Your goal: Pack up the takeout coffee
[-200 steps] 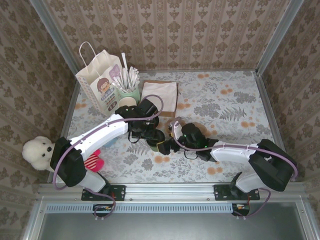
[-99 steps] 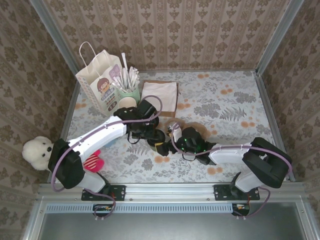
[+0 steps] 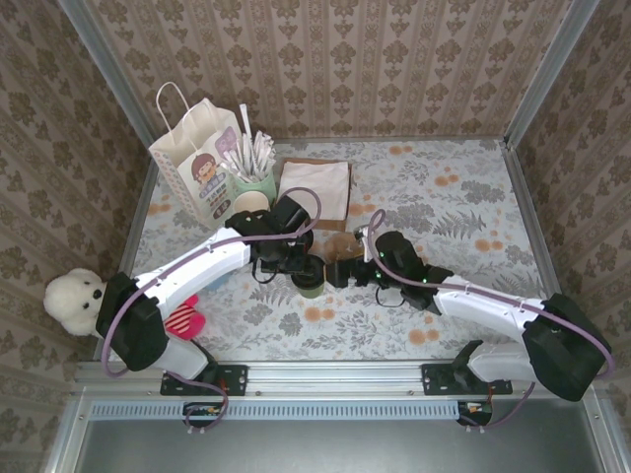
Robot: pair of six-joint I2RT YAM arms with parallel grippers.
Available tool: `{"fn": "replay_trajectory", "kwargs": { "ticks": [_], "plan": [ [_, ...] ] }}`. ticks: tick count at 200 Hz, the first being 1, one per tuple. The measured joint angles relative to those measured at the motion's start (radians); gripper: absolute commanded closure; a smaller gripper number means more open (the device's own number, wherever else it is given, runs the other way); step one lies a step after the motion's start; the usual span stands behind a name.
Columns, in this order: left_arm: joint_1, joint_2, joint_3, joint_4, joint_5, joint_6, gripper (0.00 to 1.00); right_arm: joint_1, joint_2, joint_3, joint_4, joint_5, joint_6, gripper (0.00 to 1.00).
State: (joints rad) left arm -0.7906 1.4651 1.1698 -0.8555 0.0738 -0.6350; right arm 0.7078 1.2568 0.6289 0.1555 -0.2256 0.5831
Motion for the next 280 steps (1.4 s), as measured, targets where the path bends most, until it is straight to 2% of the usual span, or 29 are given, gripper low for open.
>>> {"fn": "replay_trajectory", "kwargs": {
  "ticks": [35, 92, 155, 186, 249, 259, 272, 280],
  "plan": [
    [0.0, 0.0, 0.0, 0.0, 0.001, -0.001, 0.94, 0.0, 0.058, 0.113, -0.093, -0.037, 0.098, 0.12],
    [0.0, 0.017, 0.016, -0.004, 0.01, -0.001, 0.91, 0.01, 0.205, 0.259, -0.225, -0.081, 0.133, 0.11],
    [0.001, 0.017, 0.016, -0.002, 0.024, -0.001, 0.87, 0.017, 0.281, 0.269, -0.261, -0.119, 0.156, 0.13],
    [0.014, 0.011, 0.01, 0.003, 0.045, 0.0, 0.8, 0.017, 0.282, 0.27, -0.264, -0.12, 0.165, 0.13],
    [0.043, -0.137, -0.061, 0.082, 0.098, 0.008, 0.68, 0.017, 0.283, 0.274, -0.277, -0.119, 0.188, 0.13],
    [0.06, -0.167, -0.077, 0.101, 0.108, 0.01, 0.61, 0.017, 0.283, 0.275, -0.279, -0.119, 0.189, 0.12],
    [0.079, -0.203, -0.098, 0.119, 0.109, 0.011, 0.43, 0.018, 0.283, 0.276, -0.28, -0.119, 0.192, 0.12],
    [0.091, -0.229, -0.119, 0.133, 0.105, -0.002, 0.35, 0.018, 0.283, 0.276, -0.28, -0.119, 0.195, 0.12]
  ]
}}
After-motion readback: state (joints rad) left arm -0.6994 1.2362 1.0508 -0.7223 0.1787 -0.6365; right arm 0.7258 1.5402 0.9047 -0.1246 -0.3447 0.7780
